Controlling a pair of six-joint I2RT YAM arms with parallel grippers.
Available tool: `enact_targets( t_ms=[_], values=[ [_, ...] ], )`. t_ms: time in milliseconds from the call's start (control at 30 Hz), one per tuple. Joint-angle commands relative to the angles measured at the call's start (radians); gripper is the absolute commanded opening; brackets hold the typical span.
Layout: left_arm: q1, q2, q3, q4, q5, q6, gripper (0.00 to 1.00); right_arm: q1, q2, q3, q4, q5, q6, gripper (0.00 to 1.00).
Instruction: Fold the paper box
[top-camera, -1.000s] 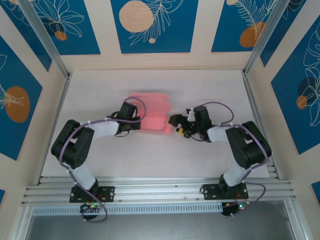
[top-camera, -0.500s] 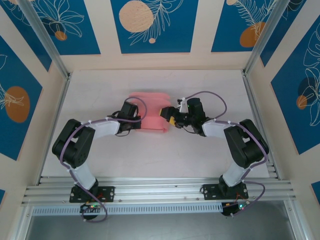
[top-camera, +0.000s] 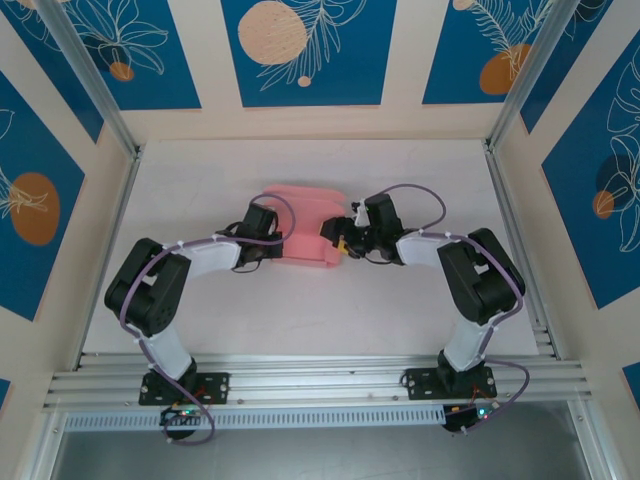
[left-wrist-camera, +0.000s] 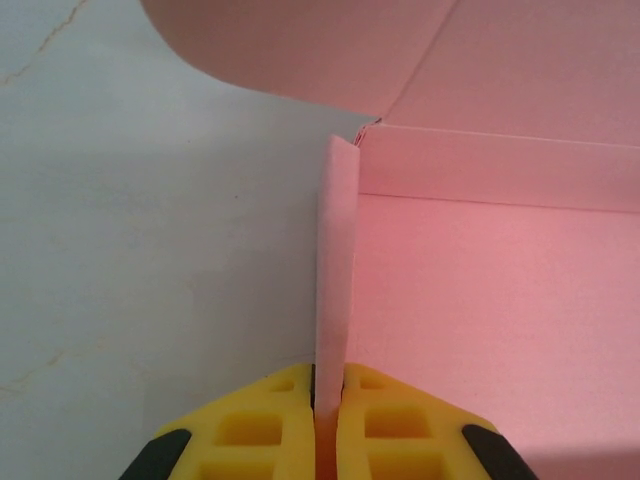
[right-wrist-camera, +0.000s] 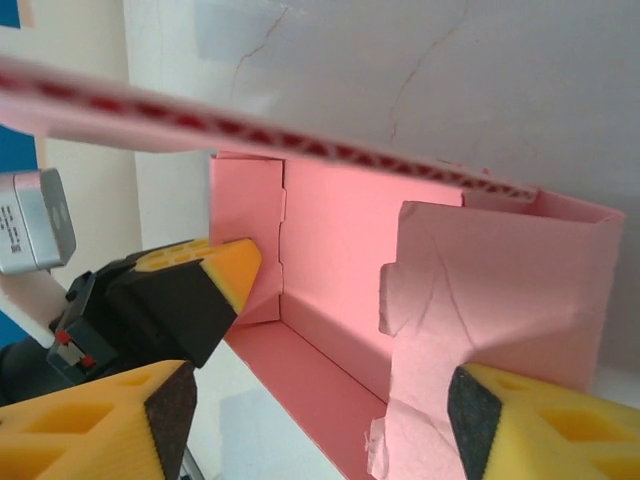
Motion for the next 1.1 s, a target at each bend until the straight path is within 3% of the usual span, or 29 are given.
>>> enact_targets(
  t_ms=[0,100,267,433,600,733,867,1067],
  values=[
    [-0.014,0.035,0.000,-0.093,-0.010,-0.007,0.00,0.023,0.020,0.054,-0.108,0.029,-0.032,0.64],
    [-0.027,0.030,0.002,-0.097,-0.044,-0.003,0.00,0.054,0.022,0.125,-0.240,0.087,-0.085,0.59],
    [-0.041,0.013,-0.011,-0.093,-0.134,-0.039,0.00,0.115,-0.010,0.261,-0.505,0.228,-0.169,0.59],
    [-0.044,-0.009,-0.025,-0.091,-0.214,-0.082,0.00,0.116,-0.138,0.240,-0.605,0.310,-0.190,0.60],
    [-0.044,0.003,-0.012,-0.109,-0.228,-0.088,0.00,0.064,-0.278,0.113,-0.550,0.278,-0.178,0.60],
    [-0.043,0.004,-0.011,-0.109,-0.227,-0.095,0.00,0.012,-0.318,-0.021,-0.436,0.225,-0.154,0.78],
    [-0.043,0.016,0.001,-0.131,-0.218,-0.088,0.00,-0.045,-0.282,-0.126,-0.253,0.125,-0.125,0.86],
    [0.014,0.052,0.011,-0.107,-0.031,-0.104,0.00,-0.081,-0.181,-0.138,-0.069,0.001,-0.125,0.98]
  ],
)
